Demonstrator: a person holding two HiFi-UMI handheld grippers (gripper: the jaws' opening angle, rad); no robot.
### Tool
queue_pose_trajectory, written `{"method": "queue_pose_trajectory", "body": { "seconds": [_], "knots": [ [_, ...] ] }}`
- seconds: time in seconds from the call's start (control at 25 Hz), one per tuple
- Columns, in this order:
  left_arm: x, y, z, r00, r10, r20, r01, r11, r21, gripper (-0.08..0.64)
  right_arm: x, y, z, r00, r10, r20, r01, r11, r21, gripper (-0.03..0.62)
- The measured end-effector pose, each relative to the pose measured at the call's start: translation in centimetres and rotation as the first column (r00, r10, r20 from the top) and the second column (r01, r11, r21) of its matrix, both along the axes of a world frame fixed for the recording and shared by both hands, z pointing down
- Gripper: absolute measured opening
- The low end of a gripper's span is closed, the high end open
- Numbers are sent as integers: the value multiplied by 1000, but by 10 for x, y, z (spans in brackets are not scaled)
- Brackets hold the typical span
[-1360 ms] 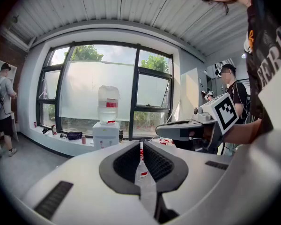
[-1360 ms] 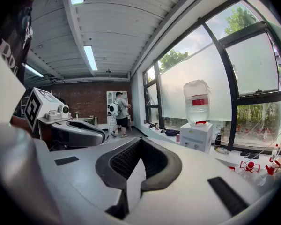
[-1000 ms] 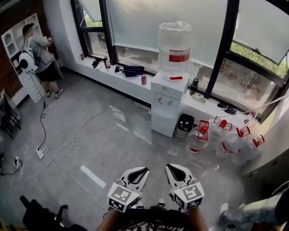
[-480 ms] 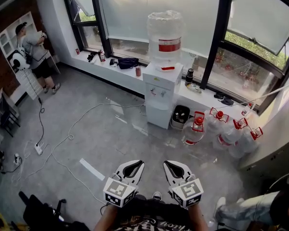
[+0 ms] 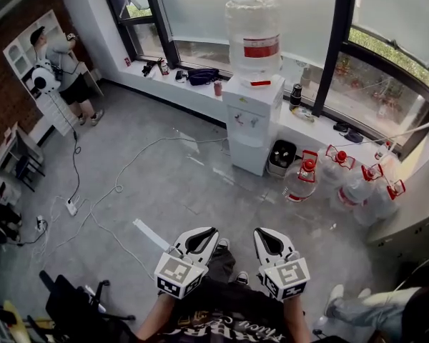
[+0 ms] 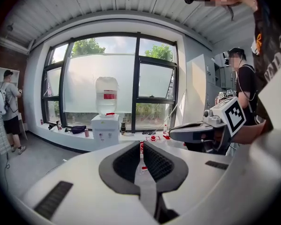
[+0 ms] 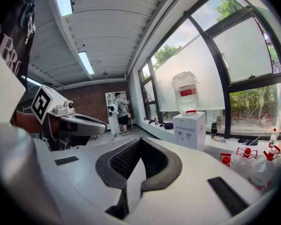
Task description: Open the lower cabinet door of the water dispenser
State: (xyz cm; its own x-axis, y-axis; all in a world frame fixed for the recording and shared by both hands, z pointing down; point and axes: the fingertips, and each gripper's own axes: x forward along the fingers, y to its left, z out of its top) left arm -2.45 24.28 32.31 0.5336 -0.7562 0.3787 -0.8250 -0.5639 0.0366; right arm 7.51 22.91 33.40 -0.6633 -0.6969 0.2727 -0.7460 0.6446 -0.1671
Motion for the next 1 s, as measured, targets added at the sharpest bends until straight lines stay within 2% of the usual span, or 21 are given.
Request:
{"method": "queue_pose_trajectory", "body": {
  "seconds": [0.36,0.52,0.72,0.88,1.0],
  "knots": [
    [28,-42,1,994,112,8,-112,994,-2,20,19,-36,4,997,82,18,-81,997,-19,14],
    [26,-72,10,989,145,-8,-145,989,-11,20,20,-66,14,993,121,15,-120,992,-46,14],
    [-11,-121,25,988,154,-14,-154,988,-18,20,-5,-119,27,988,155,21,-154,986,-66,14],
    [-58,-176,26,987,163,-2,-163,987,-12,20,-46,-171,31,986,166,4,-165,983,-81,14],
    [-93,-217,28,985,170,-19,-170,985,-14,20,-79,-205,32,985,172,-5,-172,981,-87,14]
  ]
}}
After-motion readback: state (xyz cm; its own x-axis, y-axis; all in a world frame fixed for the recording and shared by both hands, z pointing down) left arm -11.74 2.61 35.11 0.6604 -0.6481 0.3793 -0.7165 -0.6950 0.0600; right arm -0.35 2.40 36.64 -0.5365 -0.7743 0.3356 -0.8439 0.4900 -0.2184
